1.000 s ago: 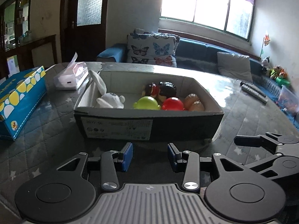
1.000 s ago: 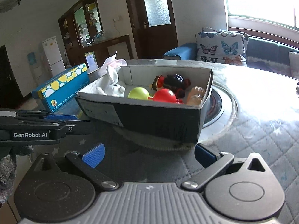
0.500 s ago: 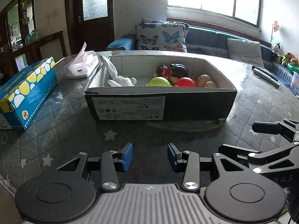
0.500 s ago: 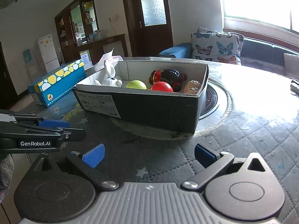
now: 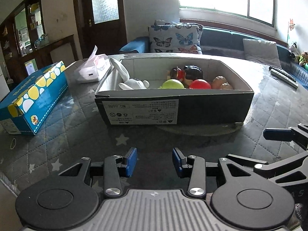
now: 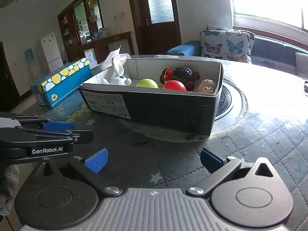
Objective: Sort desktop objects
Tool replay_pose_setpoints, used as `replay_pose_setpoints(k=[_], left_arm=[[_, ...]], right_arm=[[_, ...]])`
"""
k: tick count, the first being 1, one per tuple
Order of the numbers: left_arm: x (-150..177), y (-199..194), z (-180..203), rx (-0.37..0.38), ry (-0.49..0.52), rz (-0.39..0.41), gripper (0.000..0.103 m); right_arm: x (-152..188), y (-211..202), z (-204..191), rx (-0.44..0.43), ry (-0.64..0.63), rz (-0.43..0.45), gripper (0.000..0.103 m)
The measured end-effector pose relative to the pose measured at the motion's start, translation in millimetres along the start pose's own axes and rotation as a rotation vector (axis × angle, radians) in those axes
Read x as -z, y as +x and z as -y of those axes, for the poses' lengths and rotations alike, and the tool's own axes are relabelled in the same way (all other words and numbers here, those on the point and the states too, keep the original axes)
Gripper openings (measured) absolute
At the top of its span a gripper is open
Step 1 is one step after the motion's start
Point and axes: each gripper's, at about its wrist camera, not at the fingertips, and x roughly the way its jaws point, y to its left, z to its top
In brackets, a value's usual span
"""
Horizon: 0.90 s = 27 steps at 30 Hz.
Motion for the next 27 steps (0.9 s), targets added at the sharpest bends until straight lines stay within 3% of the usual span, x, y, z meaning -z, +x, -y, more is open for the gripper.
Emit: replay_pose_setpoints(k=[27], left_arm=[[-26.9, 15.7, -9.5, -0.075, -0.022, 0.019, 0.043]], right_arm=[[-24.2, 26.1, 2.6, 0.068, 0.041, -0.074, 0.103]])
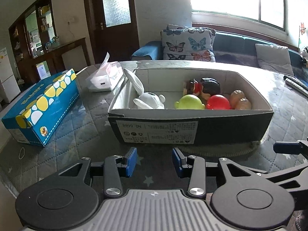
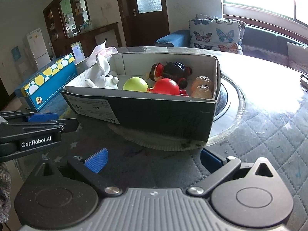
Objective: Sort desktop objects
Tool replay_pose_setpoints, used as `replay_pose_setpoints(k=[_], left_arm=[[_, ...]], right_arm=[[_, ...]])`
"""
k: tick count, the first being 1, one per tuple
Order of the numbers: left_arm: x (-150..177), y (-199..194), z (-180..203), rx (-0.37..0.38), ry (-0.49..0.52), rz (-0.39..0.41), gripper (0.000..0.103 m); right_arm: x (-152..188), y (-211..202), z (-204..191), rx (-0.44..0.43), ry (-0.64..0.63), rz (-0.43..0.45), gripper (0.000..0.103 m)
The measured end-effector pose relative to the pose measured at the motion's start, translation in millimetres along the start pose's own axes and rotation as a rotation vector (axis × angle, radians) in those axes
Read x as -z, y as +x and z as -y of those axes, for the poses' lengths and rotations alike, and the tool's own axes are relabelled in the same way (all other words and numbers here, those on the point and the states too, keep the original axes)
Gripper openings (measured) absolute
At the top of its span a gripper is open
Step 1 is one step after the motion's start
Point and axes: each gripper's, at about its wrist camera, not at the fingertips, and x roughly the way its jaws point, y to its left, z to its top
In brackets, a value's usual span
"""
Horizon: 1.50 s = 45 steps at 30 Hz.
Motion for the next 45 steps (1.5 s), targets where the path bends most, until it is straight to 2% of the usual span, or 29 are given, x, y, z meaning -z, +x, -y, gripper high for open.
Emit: replay_pose_setpoints(k=[45], left_arm=[[-22.0, 32.3, 5.5, -0.033, 0.005, -0.058, 0.043]], right_arm=[[-23.8, 29.1, 8.0, 0.043, 0.043, -0.068, 0.103]])
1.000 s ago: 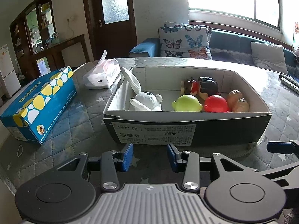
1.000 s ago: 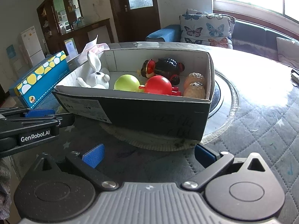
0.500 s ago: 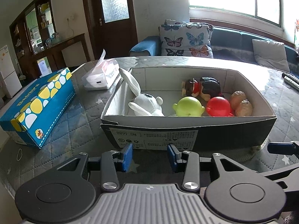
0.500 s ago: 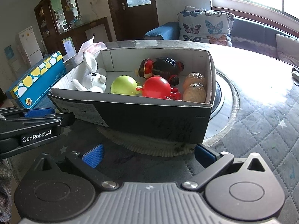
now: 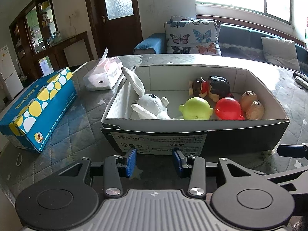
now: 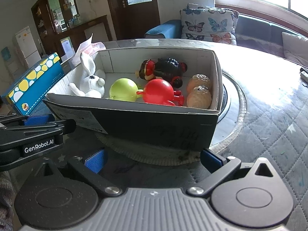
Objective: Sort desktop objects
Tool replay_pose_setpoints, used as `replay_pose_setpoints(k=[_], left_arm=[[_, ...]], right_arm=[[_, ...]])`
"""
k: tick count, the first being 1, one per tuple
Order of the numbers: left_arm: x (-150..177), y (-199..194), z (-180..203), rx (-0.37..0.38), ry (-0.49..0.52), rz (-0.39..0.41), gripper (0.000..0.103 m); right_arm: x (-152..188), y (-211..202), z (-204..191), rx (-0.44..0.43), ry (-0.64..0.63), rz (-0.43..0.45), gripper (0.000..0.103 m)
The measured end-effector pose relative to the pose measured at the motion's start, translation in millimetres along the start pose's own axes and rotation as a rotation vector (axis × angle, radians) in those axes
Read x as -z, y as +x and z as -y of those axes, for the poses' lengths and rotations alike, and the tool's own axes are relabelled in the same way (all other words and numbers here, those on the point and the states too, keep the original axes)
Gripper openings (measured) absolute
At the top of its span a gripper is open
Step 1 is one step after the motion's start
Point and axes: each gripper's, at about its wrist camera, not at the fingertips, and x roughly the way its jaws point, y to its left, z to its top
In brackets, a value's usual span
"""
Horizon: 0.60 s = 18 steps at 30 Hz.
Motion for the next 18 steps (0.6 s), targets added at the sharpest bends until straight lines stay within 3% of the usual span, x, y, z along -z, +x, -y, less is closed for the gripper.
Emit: replay_pose_setpoints(k=[14, 18], left_arm=[[-1.9, 11.2, -0.4, 0.001, -0.005, -0.024, 0.042], [-2.2, 12.0, -1.4, 0.004, -0.013, -0.020, 0.038]], right_arm=[[-5.0, 9.9, -0.4, 0.002, -0.001, -0.022, 0.103], [-5.4, 11.8, -0.4, 0.003, -0.001, -0.024, 0.103]])
